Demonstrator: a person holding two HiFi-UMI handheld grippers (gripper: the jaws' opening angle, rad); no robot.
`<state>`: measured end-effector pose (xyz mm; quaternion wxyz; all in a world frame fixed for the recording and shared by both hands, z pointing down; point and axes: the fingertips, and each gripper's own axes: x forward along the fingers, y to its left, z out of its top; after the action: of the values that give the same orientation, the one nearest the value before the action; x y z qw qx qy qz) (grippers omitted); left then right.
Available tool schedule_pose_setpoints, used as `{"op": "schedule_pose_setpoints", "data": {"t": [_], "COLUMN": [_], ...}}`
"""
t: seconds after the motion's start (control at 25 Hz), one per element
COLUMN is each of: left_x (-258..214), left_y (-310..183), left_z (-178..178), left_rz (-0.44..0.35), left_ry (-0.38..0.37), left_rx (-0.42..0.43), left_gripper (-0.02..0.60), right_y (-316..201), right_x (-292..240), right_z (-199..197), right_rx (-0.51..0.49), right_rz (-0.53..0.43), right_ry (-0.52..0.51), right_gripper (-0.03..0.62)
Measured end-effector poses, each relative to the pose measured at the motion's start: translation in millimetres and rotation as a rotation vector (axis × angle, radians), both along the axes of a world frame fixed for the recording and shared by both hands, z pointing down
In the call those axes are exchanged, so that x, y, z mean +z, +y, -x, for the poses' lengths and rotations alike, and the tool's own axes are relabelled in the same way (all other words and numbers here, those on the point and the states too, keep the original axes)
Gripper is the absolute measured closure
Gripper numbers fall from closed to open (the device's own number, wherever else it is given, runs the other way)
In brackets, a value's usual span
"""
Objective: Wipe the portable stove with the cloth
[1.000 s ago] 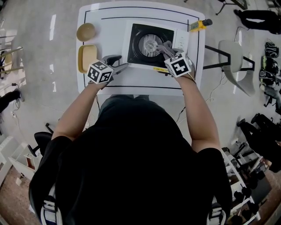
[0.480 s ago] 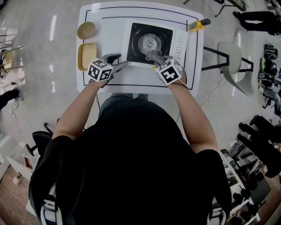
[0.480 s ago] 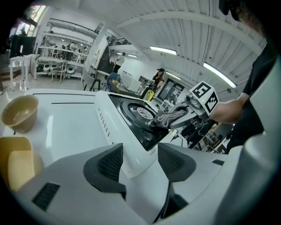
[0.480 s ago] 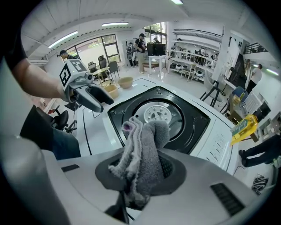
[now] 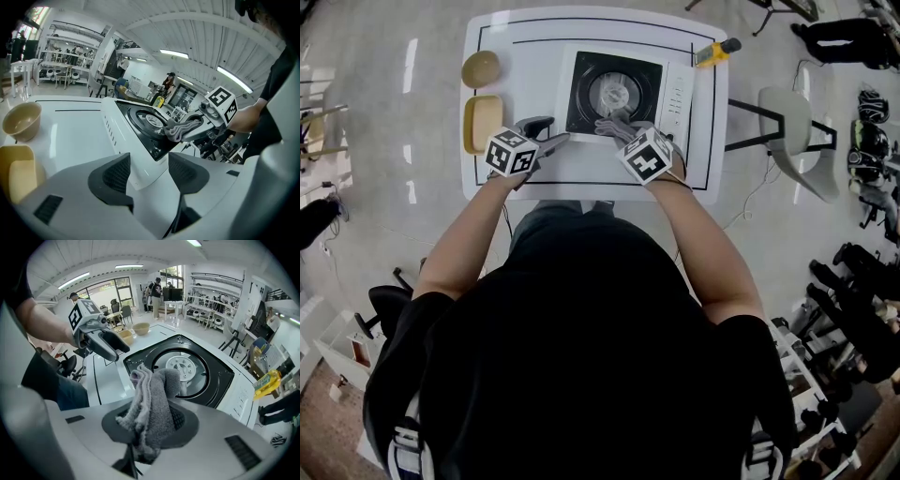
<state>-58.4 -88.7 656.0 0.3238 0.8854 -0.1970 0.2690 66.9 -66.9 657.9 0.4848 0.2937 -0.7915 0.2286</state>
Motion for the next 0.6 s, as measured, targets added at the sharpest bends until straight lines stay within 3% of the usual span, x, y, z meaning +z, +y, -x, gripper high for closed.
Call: {"op": "schedule_pose_setpoints", "data": {"t": [0.2,0.6], "left_x": [-2,-62], "left_y": [4,5], "left_z": [-1,-9], "left_rz": [-0.010,-0.136], "left_ry": [-0.023,0.000], "left_rx": [0.026,0.023], "left_gripper": [0.319,0.318], "right_y": [-2,-15], "right_x": [-6,-71], "right_z": [-5,-62], "right_rx": [0.012,0.190], "right_rz": [-0.007,-0.113], "right_ry": [-0.047,-0.188], "right_gripper": [0.485,0.479]}}
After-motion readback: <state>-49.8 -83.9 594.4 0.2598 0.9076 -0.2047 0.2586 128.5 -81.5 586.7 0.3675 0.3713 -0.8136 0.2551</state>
